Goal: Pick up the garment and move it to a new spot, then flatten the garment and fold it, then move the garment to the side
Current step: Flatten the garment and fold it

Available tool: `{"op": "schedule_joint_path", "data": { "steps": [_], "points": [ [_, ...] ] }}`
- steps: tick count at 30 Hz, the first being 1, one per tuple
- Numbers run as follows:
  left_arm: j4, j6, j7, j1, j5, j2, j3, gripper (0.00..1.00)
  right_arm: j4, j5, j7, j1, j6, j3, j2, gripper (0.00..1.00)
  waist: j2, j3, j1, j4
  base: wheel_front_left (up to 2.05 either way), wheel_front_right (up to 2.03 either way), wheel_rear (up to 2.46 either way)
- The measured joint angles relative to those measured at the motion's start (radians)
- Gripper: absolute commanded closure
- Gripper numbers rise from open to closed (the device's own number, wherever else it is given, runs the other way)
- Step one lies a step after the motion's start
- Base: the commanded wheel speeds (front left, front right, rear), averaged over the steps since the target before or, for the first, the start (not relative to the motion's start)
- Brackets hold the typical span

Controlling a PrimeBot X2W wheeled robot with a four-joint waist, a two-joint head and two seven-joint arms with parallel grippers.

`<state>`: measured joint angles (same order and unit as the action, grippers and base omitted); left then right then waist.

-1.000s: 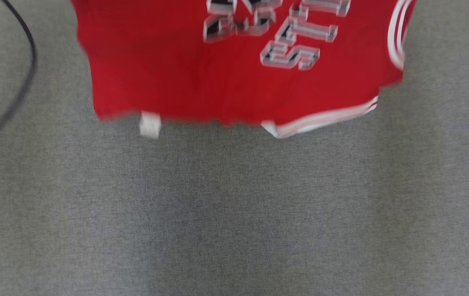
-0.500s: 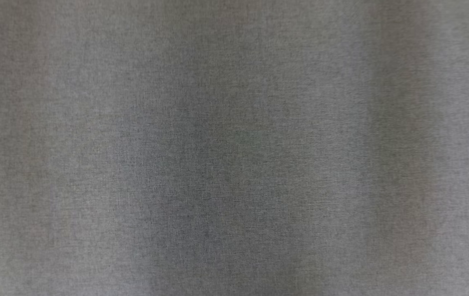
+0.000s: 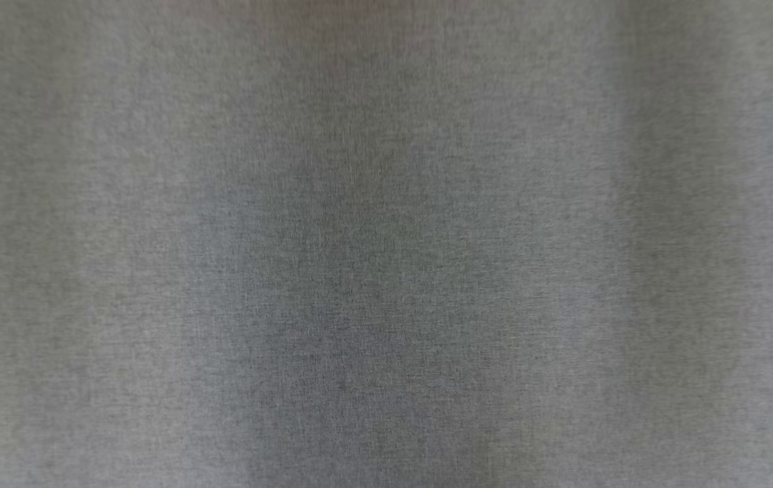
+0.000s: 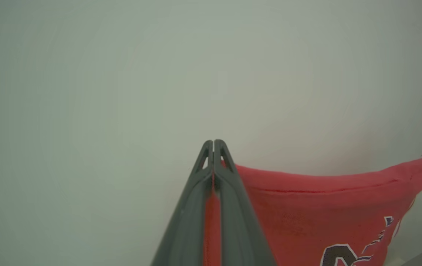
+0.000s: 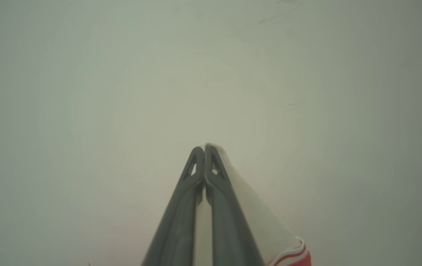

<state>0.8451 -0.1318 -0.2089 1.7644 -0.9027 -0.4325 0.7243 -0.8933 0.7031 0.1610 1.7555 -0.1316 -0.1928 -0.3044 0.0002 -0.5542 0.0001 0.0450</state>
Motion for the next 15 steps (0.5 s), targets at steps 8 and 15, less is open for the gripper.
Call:
{"op": "schedule_joint_path", "data": {
  "steps": [8, 15],
  "points": [
    [-0.23, 0.036, -0.05, -0.43, -0.076, -0.001, -0.047, 1.0, 0.3, 0.234, 0.006, -0.498, 0.0, -0.083, -0.158, 1.0, -0.0001, 0.104, -0.0003, 0.005, 0.0, 0.0, 0.0],
    [-0.522, 0.151, -0.053, -0.811, -0.072, -0.01, -0.159, 1.0, 0.524, 0.311, 0.035, -0.946, 0.0, -0.044, -0.261, 1.0, -0.0003, 0.188, -0.0005, 0.004, 0.0, 0.0, 0.0]
  ]
}}
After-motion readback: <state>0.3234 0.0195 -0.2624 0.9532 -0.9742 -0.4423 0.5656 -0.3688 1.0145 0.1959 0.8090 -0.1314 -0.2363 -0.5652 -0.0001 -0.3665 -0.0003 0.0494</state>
